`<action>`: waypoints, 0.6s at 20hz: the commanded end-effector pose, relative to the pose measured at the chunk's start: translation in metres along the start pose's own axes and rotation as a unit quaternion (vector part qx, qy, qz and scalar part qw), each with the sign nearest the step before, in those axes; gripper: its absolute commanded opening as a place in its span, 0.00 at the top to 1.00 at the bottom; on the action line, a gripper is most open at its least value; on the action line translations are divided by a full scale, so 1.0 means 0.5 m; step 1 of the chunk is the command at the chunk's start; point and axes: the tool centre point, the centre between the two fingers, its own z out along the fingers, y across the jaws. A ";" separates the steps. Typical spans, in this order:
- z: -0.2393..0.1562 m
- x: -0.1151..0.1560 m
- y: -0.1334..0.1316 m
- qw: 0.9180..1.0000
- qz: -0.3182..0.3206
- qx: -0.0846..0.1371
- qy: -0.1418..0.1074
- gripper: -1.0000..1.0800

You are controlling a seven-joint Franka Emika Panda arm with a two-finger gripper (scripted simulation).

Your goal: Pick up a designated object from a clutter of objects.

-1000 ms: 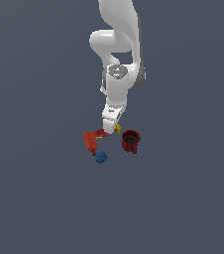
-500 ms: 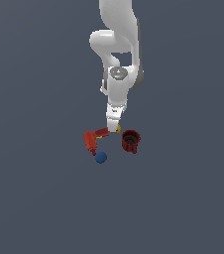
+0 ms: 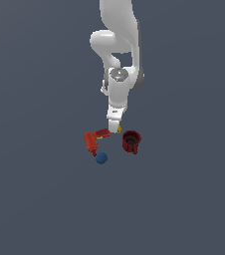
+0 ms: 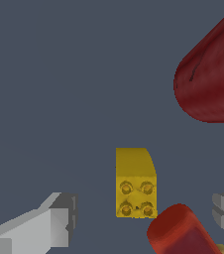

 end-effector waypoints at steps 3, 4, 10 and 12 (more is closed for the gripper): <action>0.019 0.000 -0.001 1.000 -0.001 0.000 0.000 0.04; 0.025 0.000 -0.001 1.000 -0.001 0.000 0.000 0.04; 0.070 0.000 -0.003 1.000 -0.002 0.000 0.000 0.04; 0.081 0.000 -0.003 1.000 -0.002 0.000 0.000 0.04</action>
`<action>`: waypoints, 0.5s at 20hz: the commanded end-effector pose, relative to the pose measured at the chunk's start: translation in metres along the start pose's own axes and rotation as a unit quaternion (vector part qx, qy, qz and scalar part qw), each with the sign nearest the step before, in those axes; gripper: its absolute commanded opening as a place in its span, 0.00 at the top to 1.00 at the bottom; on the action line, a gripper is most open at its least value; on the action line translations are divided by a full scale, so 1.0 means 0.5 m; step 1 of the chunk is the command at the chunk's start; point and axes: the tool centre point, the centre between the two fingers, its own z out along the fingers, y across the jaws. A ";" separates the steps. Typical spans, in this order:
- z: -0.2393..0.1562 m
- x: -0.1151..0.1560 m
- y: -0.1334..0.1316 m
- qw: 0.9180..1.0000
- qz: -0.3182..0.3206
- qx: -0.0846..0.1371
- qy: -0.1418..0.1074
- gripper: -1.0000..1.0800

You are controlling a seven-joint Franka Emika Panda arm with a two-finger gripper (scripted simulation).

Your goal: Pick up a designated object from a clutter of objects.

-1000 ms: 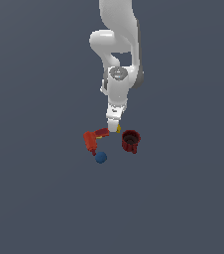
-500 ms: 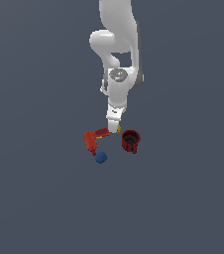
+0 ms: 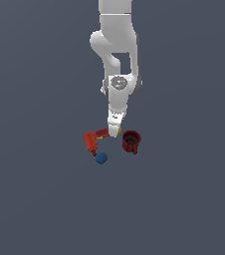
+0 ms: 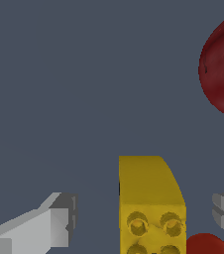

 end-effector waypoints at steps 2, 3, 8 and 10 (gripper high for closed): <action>0.017 0.000 0.000 1.000 0.000 0.000 0.000 0.04; 0.020 0.000 0.000 1.000 0.000 0.000 0.000 0.04; 0.023 0.001 0.001 1.000 -0.001 0.000 0.000 1.00; 0.023 0.001 0.001 1.000 -0.001 0.000 0.000 1.00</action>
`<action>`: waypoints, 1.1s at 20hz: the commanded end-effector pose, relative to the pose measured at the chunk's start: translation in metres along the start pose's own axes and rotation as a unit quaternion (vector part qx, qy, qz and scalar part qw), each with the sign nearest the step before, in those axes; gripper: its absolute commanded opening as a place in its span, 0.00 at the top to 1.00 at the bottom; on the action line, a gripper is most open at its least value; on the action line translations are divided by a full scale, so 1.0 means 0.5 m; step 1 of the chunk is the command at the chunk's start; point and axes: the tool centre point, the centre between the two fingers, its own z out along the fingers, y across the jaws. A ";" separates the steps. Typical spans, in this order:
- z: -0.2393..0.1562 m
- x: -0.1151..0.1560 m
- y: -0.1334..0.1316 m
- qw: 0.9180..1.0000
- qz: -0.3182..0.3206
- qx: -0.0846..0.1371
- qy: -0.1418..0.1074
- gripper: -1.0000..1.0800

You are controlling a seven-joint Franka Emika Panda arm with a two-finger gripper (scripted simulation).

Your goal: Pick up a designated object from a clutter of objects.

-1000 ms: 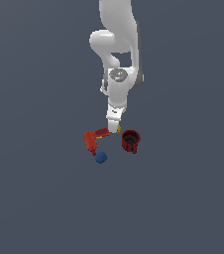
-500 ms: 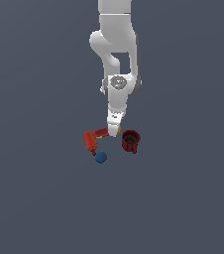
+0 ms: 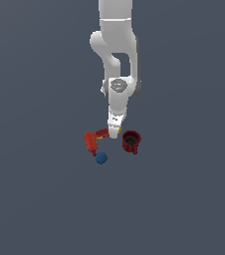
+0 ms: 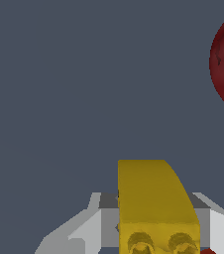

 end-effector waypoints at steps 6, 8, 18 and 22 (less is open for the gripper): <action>0.000 0.000 0.000 1.000 0.000 0.000 0.000 1.00; 0.000 0.000 0.000 1.000 0.000 0.000 0.000 1.00; -0.035 -0.004 0.003 1.000 0.000 0.000 0.000 1.00; -0.069 -0.007 0.005 1.000 0.000 0.000 0.000 1.00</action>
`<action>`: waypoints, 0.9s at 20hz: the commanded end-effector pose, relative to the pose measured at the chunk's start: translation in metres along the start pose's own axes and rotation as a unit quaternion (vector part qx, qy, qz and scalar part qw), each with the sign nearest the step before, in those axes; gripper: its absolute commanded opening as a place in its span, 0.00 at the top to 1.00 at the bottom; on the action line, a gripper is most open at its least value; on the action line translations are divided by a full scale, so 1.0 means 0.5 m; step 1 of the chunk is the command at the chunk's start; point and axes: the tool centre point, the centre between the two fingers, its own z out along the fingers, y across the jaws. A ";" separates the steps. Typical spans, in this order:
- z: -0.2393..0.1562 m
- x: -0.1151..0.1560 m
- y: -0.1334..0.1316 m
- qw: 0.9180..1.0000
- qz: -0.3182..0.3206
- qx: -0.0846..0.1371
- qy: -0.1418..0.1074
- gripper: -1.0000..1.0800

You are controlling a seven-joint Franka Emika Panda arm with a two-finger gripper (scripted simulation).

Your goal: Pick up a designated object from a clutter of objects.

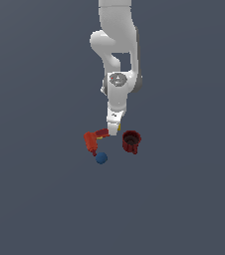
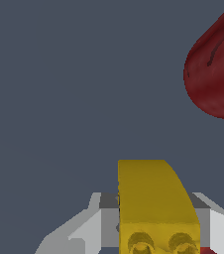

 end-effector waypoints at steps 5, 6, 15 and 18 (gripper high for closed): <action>-0.073 -0.007 0.006 1.000 0.000 0.000 0.000 1.00; -0.087 -0.008 0.007 1.000 0.000 0.000 0.000 1.00; -0.224 -0.021 0.017 1.000 0.000 0.000 0.001 1.00; -0.271 -0.026 0.020 1.000 0.000 0.000 0.001 1.00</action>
